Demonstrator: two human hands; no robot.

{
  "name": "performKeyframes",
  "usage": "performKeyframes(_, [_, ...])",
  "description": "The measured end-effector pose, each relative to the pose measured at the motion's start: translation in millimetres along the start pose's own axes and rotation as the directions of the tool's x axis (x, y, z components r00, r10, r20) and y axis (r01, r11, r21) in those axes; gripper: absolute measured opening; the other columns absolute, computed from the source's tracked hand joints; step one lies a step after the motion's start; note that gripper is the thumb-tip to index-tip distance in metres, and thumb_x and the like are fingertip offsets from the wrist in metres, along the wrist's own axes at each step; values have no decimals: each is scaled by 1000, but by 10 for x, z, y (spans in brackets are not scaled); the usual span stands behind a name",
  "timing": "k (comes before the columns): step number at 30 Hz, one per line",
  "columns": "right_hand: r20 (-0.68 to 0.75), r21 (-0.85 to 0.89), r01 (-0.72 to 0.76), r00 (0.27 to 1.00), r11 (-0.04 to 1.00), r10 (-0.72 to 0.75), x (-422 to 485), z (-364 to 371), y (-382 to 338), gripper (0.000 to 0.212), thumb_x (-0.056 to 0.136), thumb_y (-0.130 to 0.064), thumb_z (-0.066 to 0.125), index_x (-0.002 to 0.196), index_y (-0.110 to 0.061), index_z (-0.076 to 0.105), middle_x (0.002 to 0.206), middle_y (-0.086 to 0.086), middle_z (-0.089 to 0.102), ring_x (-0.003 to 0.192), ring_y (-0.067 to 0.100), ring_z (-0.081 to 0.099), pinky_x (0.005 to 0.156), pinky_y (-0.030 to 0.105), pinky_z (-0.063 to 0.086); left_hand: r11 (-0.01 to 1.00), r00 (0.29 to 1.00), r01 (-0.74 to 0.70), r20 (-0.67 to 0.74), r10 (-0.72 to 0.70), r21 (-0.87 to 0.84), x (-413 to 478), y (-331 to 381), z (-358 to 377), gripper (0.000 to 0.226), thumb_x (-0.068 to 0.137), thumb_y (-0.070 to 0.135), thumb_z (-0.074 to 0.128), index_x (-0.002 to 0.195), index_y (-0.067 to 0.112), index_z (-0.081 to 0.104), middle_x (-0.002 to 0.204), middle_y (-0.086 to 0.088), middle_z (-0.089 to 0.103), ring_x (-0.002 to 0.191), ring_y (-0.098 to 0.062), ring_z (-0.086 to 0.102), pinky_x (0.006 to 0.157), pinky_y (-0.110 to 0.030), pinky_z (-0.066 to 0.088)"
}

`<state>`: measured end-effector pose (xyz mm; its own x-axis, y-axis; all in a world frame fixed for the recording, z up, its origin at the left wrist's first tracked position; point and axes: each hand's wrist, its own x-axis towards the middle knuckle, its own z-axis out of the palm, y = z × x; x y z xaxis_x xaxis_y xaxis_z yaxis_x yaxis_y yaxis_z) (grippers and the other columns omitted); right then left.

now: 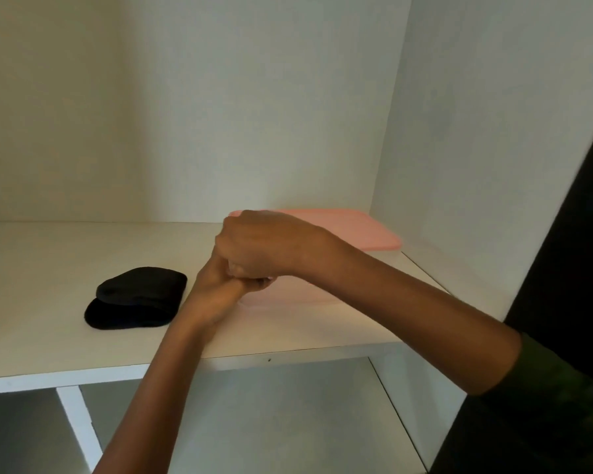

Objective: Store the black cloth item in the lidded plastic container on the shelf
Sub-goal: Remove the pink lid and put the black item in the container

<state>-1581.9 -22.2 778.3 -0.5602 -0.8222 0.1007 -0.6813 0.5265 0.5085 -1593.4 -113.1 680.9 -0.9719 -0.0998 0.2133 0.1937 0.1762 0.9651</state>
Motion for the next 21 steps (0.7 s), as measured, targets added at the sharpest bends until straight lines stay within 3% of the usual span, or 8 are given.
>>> performKeyframes(3, [-19,-164,67,997,984,-71,8,1,-62,22,93,-1,41,93,-7,62,85,6,61,88,25,61,62,29,40,999,999,27,-28,-26,24,7,-33,-11,34,80,7,68,112,15,61,111,-6,65,102,-19,57,86,-33,43])
performKeyframes(7, [-150,-227,-52,989,972,18,-35,-85,107,19,89,2,45,74,-9,39,60,5,37,55,19,39,45,27,28,1000,1000,-21,-7,21,-22,23,-77,-48,75,66,29,81,131,31,44,121,12,60,113,-11,53,93,-30,42])
performKeyframes(11, [-309,-270,-154,949,951,66,-98,-66,151,18,74,4,56,75,-12,49,47,-1,9,37,14,8,42,21,1,1000,1000,-28,-13,28,10,47,-103,-41,79,66,35,81,133,35,39,123,11,58,112,-15,54,94,-32,44])
performKeyframes(13, [-395,-245,-139,918,960,32,-105,27,155,24,67,4,49,80,-11,63,42,-2,12,31,19,14,44,17,-1,999,999,-38,-17,38,18,42,-92,-39,77,68,33,80,134,35,39,123,13,57,112,-14,52,93,-32,42])
performKeyframes(15, [-462,-248,-100,887,964,-26,-140,111,170,29,71,1,41,74,-12,67,40,1,38,29,22,36,41,18,6,999,999,-46,-11,46,25,42,-93,-39,77,66,34,81,132,35,40,122,12,58,112,-14,54,95,-33,44])
performKeyframes(17, [-500,-232,-87,865,969,-42,-156,170,237,18,72,-2,50,68,-11,65,48,3,53,34,21,48,41,19,11,999,999,-34,-9,34,22,42,-97,-39,82,63,38,82,133,35,39,123,9,59,112,-16,55,97,-36,47])
performKeyframes(19, [-534,-206,-115,846,972,-13,-187,207,333,22,74,-9,50,87,-11,68,68,5,64,45,22,56,41,19,4,999,999,-34,-4,34,17,33,-105,-44,83,66,38,82,136,35,37,123,9,58,111,-15,56,93,-33,47])
performKeyframes(21, [-469,-192,-177,881,965,68,-266,206,446,47,79,-6,46,123,-19,57,108,3,64,58,22,58,40,21,9,999,999,-34,4,34,2,32,-118,-47,84,65,39,82,136,37,38,124,11,59,111,-15,56,95,-36,48])
